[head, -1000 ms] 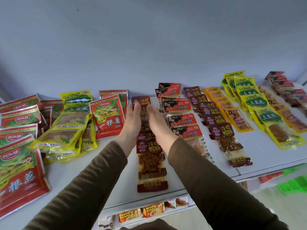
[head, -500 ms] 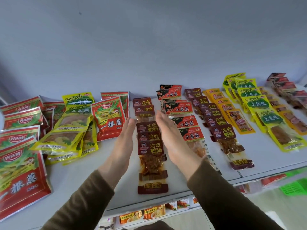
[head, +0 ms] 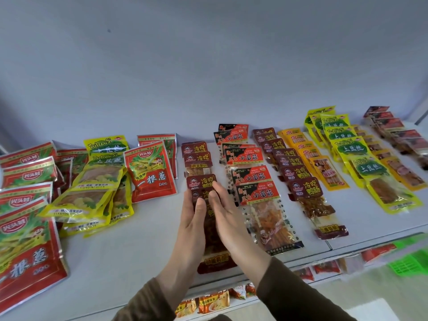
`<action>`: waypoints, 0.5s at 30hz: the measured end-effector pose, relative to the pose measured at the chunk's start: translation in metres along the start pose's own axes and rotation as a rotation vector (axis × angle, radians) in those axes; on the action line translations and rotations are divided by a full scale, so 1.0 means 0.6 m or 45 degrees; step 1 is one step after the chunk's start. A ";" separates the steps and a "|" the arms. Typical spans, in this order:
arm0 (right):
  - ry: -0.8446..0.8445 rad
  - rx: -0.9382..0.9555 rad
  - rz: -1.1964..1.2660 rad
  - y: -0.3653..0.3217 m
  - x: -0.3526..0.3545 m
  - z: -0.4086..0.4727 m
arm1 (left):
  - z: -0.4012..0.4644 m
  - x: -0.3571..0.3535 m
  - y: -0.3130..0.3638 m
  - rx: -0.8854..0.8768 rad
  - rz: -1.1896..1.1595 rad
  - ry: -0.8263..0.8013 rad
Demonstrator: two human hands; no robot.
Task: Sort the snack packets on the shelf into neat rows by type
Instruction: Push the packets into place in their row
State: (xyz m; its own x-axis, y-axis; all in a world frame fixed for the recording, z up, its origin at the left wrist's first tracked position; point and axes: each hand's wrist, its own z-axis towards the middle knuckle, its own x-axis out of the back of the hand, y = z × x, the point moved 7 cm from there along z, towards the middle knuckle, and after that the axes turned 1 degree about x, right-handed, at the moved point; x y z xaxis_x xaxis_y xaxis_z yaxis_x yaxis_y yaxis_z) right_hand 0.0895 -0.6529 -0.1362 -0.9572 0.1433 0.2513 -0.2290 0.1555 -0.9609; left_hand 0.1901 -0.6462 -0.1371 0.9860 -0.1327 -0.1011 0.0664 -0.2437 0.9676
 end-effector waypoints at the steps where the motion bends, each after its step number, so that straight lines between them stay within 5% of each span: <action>1: 0.000 0.008 -0.016 -0.001 0.000 0.001 | 0.000 -0.001 0.001 -0.002 -0.008 0.000; 15: -0.032 0.116 -0.077 -0.028 0.005 -0.012 | 0.004 0.018 0.020 -0.059 0.065 0.050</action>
State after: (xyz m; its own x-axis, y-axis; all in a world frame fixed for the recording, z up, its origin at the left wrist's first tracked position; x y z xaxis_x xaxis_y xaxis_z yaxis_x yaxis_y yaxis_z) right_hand 0.0919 -0.6480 -0.1182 -0.9449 0.1119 0.3075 -0.3008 0.0733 -0.9509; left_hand 0.2010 -0.6527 -0.1270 0.9934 -0.1062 -0.0431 0.0220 -0.1926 0.9810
